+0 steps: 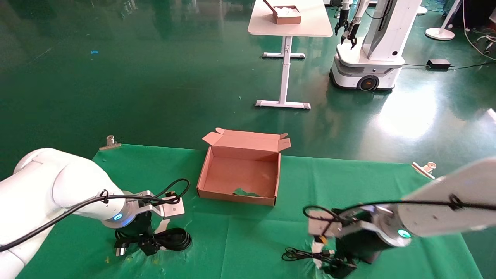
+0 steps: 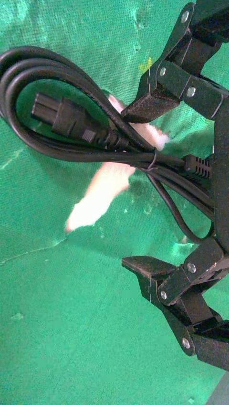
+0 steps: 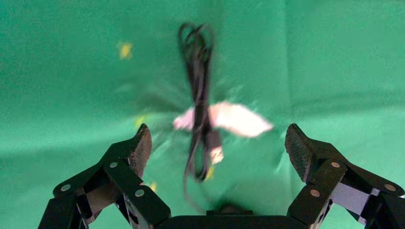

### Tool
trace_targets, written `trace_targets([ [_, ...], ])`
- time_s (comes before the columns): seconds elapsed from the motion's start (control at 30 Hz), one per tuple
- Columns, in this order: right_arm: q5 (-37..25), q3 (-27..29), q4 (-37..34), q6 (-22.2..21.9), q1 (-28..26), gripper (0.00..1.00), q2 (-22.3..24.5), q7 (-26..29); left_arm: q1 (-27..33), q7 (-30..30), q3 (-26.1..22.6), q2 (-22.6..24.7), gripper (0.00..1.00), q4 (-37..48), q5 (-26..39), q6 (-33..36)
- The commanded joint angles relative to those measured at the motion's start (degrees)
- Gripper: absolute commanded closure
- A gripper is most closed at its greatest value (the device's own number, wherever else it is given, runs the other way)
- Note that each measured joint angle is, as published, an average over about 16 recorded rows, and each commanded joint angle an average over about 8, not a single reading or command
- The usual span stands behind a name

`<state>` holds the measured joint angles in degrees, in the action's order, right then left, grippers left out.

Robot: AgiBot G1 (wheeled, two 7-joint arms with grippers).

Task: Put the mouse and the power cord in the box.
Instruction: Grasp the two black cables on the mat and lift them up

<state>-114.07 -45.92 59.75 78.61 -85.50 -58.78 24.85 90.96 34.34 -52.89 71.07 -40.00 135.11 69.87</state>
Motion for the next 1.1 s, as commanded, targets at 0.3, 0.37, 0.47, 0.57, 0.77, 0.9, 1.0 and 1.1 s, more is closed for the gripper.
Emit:
trace_targets([
  [0.3,-3.6,-2.4,-12.5,-2.7,-2.5,0.00,-7.3,-2.6,0.1,-0.2,0.0,0.1,0.00,0.4,-0.1,-0.1],
  [0.37,-4.0,-2.7,-13.6,-3.1,-2.4,0.18,-7.9,-2.9,0.1,-0.3,0.0,0.2,0.02,0.5,-0.1,-0.2],
  [0.47,-4.3,-3.0,-14.6,-3.3,-2.3,0.56,-8.5,-3.0,0.1,-0.3,0.0,0.2,0.35,0.6,-0.1,-0.2],
  [0.57,-4.4,-3.1,-15.0,-3.4,-2.2,0.93,-8.7,-3.1,0.1,-0.3,0.0,0.2,0.72,0.6,-0.1,-0.2],
  [0.77,-4.2,-2.9,-14.4,-3.3,-2.2,1.00,-8.3,-3.0,0.1,-0.3,0.0,0.2,1.00,0.6,-0.1,-0.2],
  [0.9,-4.1,-2.9,-14.1,-3.2,-2.2,1.00,-8.1,-3.0,0.1,-0.3,0.0,0.2,1.00,0.6,-0.1,-0.2],
  [1.0,-4.1,-2.8,-13.9,-3.2,-2.2,1.00,-8.1,-3.0,0.1,-0.3,0.0,0.2,1.00,0.6,-0.1,-0.2],
  [1.1,-4.1,-2.8,-13.8,-3.2,-2.2,1.00,-8.0,-3.0,0.1,-0.3,0.0,0.1,1.00,0.5,-0.1,-0.2],
])
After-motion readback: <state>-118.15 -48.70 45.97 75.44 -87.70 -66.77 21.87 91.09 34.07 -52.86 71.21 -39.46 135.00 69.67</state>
